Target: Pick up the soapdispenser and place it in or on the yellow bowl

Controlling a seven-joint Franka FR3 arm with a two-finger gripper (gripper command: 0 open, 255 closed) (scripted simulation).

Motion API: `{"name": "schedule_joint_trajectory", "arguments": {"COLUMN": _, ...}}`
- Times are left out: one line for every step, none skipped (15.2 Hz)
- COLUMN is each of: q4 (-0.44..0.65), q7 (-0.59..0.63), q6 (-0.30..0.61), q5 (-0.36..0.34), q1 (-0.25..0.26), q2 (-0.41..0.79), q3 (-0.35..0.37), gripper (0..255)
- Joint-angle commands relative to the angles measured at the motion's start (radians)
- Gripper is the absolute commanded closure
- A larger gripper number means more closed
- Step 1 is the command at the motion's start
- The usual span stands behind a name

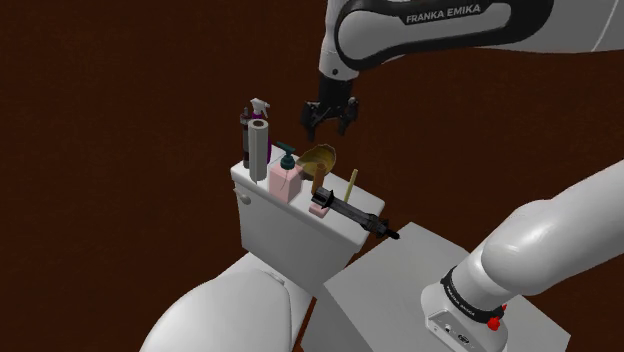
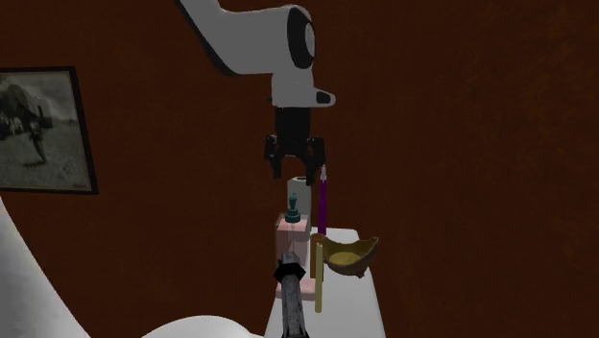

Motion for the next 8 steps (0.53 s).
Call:
{"name": "schedule_joint_trajectory", "arguments": {"q4": 0.055, "q7": 0.051, "q6": 0.028, "q5": -0.034, "q1": -0.001, "q2": 0.092, "q3": 0.026, "gripper": 0}}
{"name": "schedule_joint_trajectory", "arguments": {"q4": 0.082, "q7": 0.076, "q6": 0.038, "q5": -0.052, "q1": 0.001, "q2": 0.133, "q3": 0.036, "gripper": 0}}
{"name": "schedule_joint_trajectory", "arguments": {"q4": 0.11, "q7": 0.102, "q6": 0.045, "q5": -0.071, "q1": 0.004, "q2": 0.174, "q3": 0.046, "gripper": 0}}
{"name": "schedule_joint_trajectory", "arguments": {"q4": 0.14, "q7": 0.128, "q6": 0.052, "q5": -0.092, "q1": 0.008, "q2": 0.216, "q3": 0.054, "gripper": 0}}
{"name": "schedule_joint_trajectory", "arguments": {"q4": 0.171, "q7": 0.154, "q6": 0.056, "q5": -0.113, "q1": 0.013, "q2": 0.259, "q3": 0.061, "gripper": 0}}
{"name": "schedule_joint_trajectory", "arguments": {"q4": 0.204, "q7": 0.179, "q6": 0.059, "q5": -0.135, "q1": 0.02, "q2": 0.302, "q3": 0.066, "gripper": 0}}
{"name": "schedule_joint_trajectory", "arguments": {"q4": 0.239, "q7": 0.204, "q6": 0.06, "q5": -0.157, "q1": 0.028, "q2": 0.346, "q3": 0.07, "gripper": 0}}
{"name": "schedule_joint_trajectory", "arguments": {"q4": 0.258, "q7": 0.217, "q6": 0.06, "q5": -0.169, "q1": 0.033, "q2": 0.368, "q3": 0.07, "gripper": 0}}
